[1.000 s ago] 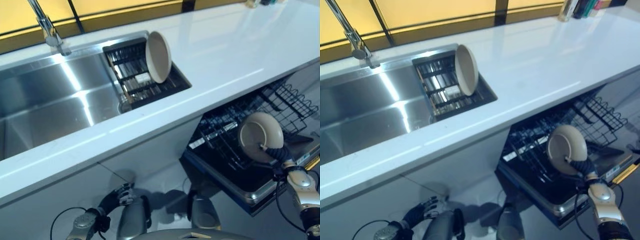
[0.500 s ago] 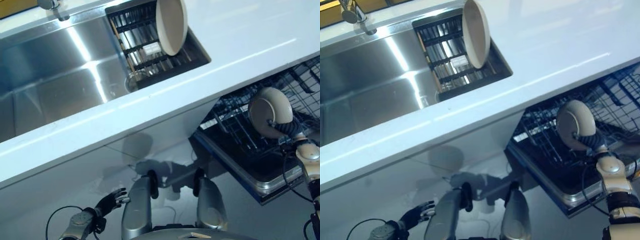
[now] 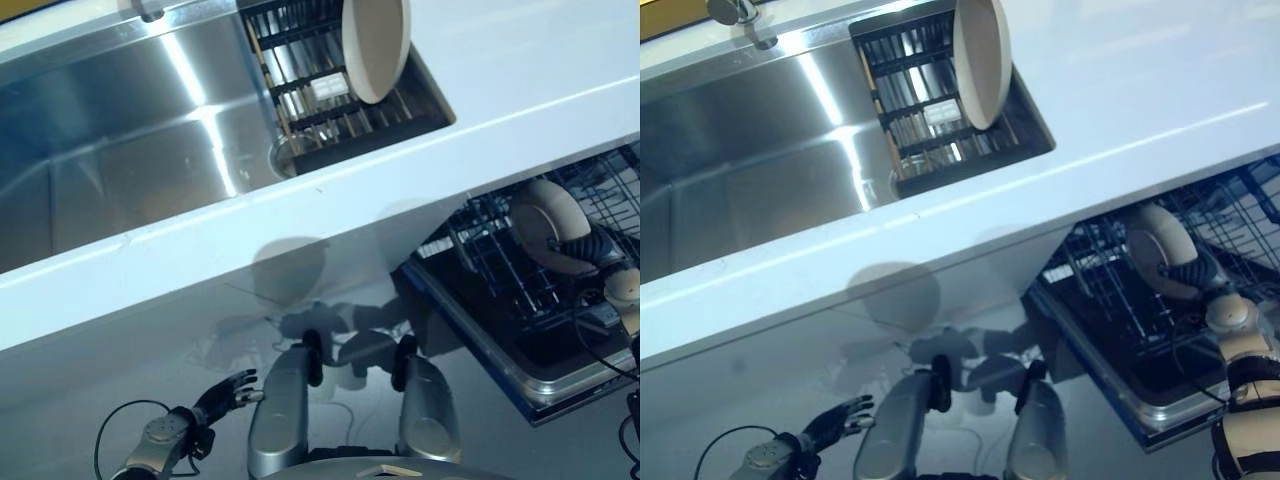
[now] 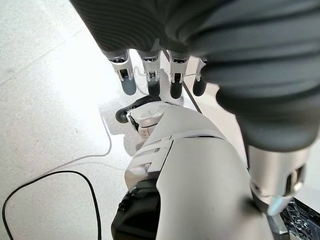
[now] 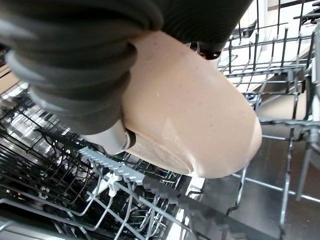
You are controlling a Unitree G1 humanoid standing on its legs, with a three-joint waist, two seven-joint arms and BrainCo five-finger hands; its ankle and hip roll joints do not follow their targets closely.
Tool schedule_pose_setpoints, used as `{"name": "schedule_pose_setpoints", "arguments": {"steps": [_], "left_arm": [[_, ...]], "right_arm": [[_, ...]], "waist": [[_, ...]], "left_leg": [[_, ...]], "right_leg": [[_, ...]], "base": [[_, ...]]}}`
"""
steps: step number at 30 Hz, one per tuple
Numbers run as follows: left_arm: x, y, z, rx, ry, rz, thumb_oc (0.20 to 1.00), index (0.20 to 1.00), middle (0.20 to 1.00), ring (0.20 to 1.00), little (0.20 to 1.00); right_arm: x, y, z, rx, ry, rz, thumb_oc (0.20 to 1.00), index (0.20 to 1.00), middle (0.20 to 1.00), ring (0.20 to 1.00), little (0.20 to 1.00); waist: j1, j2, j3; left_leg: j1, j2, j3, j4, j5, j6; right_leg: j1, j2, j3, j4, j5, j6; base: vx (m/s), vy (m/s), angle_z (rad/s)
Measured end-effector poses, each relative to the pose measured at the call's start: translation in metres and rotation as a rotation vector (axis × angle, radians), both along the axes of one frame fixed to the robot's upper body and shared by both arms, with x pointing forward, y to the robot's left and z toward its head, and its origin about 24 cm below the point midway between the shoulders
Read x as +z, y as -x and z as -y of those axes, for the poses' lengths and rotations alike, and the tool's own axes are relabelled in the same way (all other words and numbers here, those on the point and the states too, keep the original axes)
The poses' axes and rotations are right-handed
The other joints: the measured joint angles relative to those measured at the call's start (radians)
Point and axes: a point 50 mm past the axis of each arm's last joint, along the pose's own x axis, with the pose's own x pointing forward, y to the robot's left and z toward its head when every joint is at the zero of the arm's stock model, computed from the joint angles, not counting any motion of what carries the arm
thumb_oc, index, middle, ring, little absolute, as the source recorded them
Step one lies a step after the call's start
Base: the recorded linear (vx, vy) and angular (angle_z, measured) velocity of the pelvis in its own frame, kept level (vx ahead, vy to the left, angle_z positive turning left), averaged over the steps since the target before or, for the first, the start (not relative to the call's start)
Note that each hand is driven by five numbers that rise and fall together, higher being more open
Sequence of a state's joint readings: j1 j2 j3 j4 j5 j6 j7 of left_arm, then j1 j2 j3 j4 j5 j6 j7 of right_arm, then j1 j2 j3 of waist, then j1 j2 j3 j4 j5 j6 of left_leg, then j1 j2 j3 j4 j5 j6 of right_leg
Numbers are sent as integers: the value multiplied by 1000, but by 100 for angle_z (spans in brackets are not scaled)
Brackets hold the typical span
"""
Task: Pick up plates and place into dishwasher.
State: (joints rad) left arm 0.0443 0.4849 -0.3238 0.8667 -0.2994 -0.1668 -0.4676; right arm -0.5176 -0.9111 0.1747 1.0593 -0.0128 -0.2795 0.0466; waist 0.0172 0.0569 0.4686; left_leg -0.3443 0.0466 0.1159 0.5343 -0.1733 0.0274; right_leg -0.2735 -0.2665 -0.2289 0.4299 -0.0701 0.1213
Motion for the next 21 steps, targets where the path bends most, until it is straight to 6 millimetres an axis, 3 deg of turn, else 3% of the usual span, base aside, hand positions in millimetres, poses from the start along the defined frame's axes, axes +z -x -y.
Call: {"name": "schedule_pose_setpoints", "arguments": {"steps": [11,13,14,15,21], "left_arm": [[1,-2,1,-3,0,-6,1000,1000,1000,1000,1000],[1,-2,1,8,10,-5,1000,1000,1000,1000,1000],[1,-2,1,9,12,-3,1000,1000,1000,1000,1000],[2,-2,2,8,13,-2,1000,1000,1000,1000,1000],[2,-3,3,9,18,0,1000,1000,1000,1000,1000]], "right_arm": [[9,-7,0,1,58,-17,200,200,200,200,200],[13,-10,0,-5,56,-8,573,573,573,573,573],[15,-11,0,-15,55,-9,956,956,956,956,956],[16,-12,2,-38,52,-14,1000,1000,1000,1000,1000],[18,0,26,-200,54,-67,1000,1000,1000,1000,1000]], "waist": [[0,15,8],[0,17,9],[1,17,9],[2,19,10],[1,25,12]], "left_leg": [[3,-5,-5,-8,6,2],[4,-7,-4,-15,9,2],[5,-7,-4,-17,10,1],[6,-7,-4,-19,11,1],[33,-7,1,-40,15,-3]], "right_leg": [[8,-1,-7,-11,0,-3],[8,-2,-7,-14,1,-3],[8,-2,-7,-15,1,-3],[8,-2,-7,-16,1,-3],[28,1,-7,-28,4,1]], "base": [[-1,-1,2],[0,0,0],[0,0,0],[0,0,0],[4,2,-1]]}}
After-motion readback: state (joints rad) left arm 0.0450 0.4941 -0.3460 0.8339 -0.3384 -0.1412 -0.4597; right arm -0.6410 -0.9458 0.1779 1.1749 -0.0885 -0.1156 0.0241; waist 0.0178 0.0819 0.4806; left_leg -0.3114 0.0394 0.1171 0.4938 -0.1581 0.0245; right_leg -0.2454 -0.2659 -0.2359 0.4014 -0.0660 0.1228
